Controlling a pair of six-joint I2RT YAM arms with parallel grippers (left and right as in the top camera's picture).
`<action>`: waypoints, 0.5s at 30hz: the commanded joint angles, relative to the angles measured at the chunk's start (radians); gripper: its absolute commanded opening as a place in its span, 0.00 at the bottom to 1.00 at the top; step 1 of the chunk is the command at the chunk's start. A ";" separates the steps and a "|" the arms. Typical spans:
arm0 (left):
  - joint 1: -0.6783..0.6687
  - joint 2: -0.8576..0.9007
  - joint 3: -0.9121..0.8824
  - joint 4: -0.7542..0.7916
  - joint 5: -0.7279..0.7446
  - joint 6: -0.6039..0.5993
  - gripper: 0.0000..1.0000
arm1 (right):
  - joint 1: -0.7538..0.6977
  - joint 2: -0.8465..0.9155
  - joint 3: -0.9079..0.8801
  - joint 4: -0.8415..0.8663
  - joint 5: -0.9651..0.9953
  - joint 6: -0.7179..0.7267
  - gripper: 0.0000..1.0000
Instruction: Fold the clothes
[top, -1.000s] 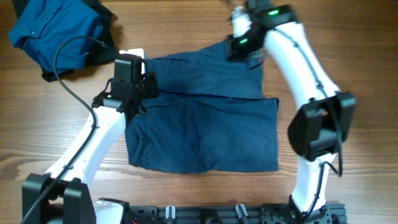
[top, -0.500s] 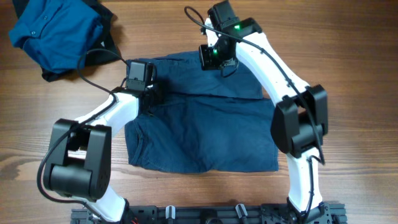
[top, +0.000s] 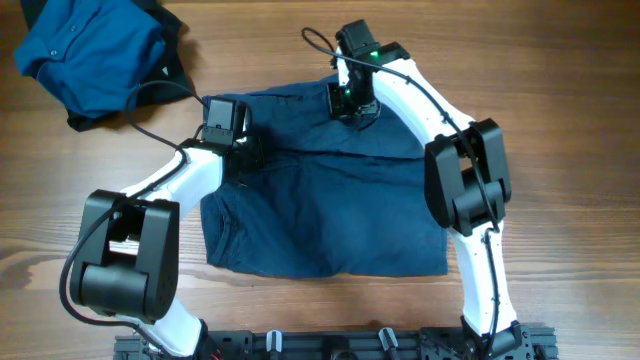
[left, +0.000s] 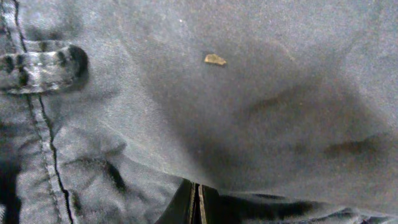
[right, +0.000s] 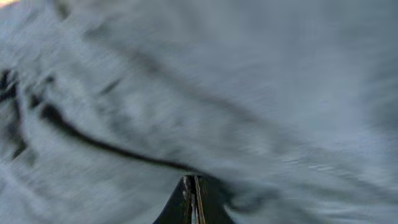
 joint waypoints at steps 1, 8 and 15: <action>0.001 0.021 -0.011 -0.024 0.050 -0.009 0.04 | -0.049 0.067 -0.001 0.013 0.026 0.025 0.04; 0.001 0.021 -0.011 -0.020 0.050 -0.009 0.04 | -0.093 0.104 -0.001 0.045 0.052 0.024 0.04; 0.001 0.021 -0.011 -0.037 0.047 0.000 0.04 | -0.134 0.120 -0.001 0.060 0.187 0.026 0.04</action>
